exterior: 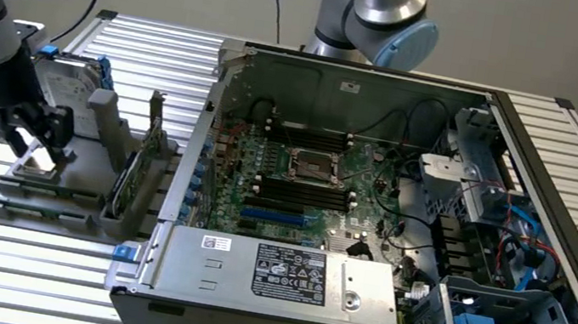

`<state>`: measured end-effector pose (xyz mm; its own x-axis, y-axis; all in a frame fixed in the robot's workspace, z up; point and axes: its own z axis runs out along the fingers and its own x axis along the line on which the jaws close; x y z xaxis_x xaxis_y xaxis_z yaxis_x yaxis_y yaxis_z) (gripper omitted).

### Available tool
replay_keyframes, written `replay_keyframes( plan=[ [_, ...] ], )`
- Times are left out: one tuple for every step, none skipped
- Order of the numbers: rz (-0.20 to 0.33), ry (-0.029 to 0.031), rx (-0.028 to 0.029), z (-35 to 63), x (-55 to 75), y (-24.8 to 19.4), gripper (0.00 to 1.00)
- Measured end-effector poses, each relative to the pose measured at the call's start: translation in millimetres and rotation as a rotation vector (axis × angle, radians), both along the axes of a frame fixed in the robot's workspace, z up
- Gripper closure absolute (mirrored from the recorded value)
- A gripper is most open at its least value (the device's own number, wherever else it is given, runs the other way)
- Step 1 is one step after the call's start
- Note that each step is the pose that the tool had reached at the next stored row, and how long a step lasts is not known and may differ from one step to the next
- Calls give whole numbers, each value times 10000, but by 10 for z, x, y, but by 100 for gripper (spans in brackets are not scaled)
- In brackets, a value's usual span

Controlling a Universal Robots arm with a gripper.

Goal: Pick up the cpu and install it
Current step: 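Pick up the cpu and move it towards the insertion slot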

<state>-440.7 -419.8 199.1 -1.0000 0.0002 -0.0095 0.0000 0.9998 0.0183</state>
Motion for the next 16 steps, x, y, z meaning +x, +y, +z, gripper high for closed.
replay_keyframes(
  plan=[
    [1, 2, 37, -8, 0, -1, 40],
    [1, 2, 77, -14, -1, -1, 40],
    [0, 2, 118, -20, -1, 0, 40],
    [0, 1, 161, -28, -1, 0, 40],
    [0, 1, 195, -36, -1, 0, 40],
    [0, 1, 223, -43, -2, 0, 40],
    [0, 1, 245, -49, -3, 0, 40],
    [0, 1, 258, -53, -4, 0, 40],
    [0, 0, 268, -58, -4, 0, 40],
    [1, 0, 276, -63, -6, 0, 40],
    [0, 1, 279, -67, -7, 0, 40],
    [0, 2, 279, -70, -7, -1, 40],
    [-1, 2, 280, -74, -8, -1, 40],
    [-3, 3, 279, -77, -9, -1, 40],
    [-6, 2, 280, -81, -10, -1, 40],
    [-9, 2, 280, -84, -10, -1, 40]
  ],
)
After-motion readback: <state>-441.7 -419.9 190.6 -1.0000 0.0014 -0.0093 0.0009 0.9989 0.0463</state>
